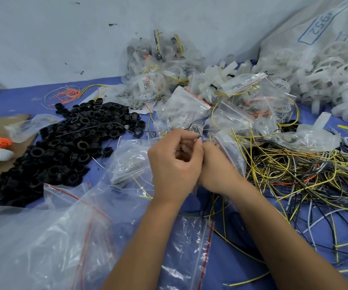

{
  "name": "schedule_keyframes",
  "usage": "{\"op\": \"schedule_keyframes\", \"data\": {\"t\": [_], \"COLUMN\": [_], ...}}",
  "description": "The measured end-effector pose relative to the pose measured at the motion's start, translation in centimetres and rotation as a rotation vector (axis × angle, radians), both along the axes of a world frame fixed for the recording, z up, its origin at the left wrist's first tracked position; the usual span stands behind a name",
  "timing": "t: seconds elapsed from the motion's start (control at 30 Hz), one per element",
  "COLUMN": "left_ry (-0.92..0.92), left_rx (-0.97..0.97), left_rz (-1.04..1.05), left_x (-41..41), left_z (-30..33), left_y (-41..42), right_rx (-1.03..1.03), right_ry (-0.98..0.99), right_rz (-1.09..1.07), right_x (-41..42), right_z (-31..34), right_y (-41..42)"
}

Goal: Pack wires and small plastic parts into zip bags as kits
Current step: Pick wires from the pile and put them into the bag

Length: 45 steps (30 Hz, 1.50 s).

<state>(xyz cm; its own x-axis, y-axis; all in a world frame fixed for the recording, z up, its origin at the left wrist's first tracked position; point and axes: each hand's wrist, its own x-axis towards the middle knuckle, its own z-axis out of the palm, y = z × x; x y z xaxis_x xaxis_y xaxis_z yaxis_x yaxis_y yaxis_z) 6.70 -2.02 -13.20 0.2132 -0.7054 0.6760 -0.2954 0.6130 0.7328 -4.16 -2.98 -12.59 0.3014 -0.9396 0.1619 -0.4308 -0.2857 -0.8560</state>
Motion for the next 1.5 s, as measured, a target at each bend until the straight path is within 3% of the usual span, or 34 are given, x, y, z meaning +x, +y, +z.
{"op": "schedule_keyframes", "data": {"t": [0.13,0.33,0.4,0.67,0.83,0.97,1.13,1.23,1.5], "left_ry": [-0.069,-0.169,-0.149,-0.05,-0.008,-0.089,-0.175,-0.168,-0.108], "left_rx": [-0.072,-0.05,0.004,0.171,0.128,0.021,-0.116,-0.144,-0.139], "left_rz": [0.076,0.173,0.175,0.351,0.299,0.177,0.1,0.104,0.109], "left_x": [0.0,0.0,0.1,1.1,1.1,0.3,-0.8,-0.8,-0.6], "left_z": [0.3,0.0,-0.1,-0.4,-0.1,0.2,0.1,0.1,0.3], "left_y": [0.3,0.1,0.0,-0.7,-0.6,-0.1,0.7,0.7,0.7], "right_rx": [0.188,0.244,0.225,0.041,-0.084,-0.072,0.106,0.15,0.176], "right_ry": [-0.407,-0.997,-0.94,-0.16,0.09,0.026,-0.489,-0.681,-0.818], "right_rz": [0.068,-0.09,-0.107,-0.043,-0.051,-0.025,0.094,0.067,0.12], "right_x": [0.2,1.1,1.1,0.8,0.8,0.6,0.8,1.1,1.7], "right_z": [-0.2,0.4,0.2,-1.0,-0.6,0.2,0.4,0.1,-0.6], "right_y": [0.4,0.0,-0.1,-0.3,0.0,0.4,0.8,0.7,0.0]}}
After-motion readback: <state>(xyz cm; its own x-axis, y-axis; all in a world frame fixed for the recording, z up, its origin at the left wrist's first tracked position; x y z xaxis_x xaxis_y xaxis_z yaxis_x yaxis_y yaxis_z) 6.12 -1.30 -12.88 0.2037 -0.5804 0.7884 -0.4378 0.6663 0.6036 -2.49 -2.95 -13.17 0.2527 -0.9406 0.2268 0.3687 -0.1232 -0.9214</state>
